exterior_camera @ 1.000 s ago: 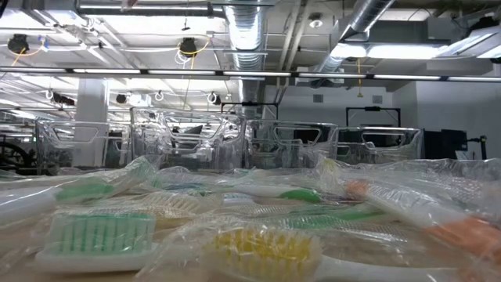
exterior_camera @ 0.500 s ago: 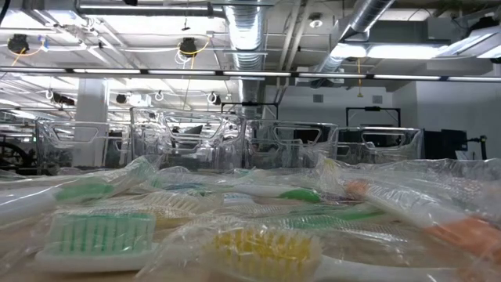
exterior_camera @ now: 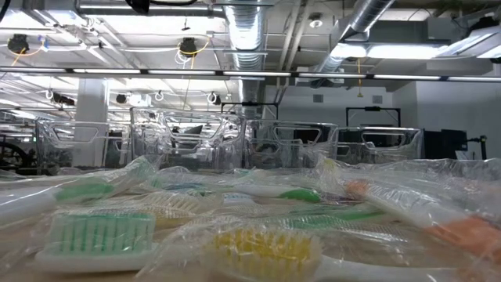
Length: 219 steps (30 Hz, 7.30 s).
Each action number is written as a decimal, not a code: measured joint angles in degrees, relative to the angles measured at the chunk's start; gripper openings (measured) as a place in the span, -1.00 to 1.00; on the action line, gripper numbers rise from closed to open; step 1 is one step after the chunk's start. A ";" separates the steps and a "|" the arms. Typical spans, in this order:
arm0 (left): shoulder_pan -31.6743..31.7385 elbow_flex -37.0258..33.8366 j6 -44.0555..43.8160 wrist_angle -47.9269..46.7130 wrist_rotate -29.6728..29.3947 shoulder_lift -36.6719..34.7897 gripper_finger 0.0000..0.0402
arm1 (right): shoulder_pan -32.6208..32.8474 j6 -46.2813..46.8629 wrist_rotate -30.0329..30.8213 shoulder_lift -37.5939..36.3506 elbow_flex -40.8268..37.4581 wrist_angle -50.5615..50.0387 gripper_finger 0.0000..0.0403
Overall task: Pick & Place Toothbrushes
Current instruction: Put the orange toothbrush into the middle right transparent bin, then adjust the transparent bins
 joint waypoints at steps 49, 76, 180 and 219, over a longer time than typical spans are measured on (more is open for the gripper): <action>-0.45 0.08 -0.02 -1.27 1.68 0.02 -0.74 | 3.40 -4.56 20.71 -0.23 0.14 -13.16 -0.91; -1.53 0.12 -0.26 -2.33 2.03 -0.07 -0.17 | 1.23 50.06 34.60 -17.06 0.03 -66.41 -0.89; 17.19 -13.96 -26.72 -3.53 8.44 7.54 -1.00 | -13.26 47.95 8.08 7.45 8.75 -75.80 -1.00; 32.51 -13.96 -19.79 -7.73 8.03 6.74 -1.00 | -20.14 38.07 9.39 7.03 8.77 -68.23 -1.00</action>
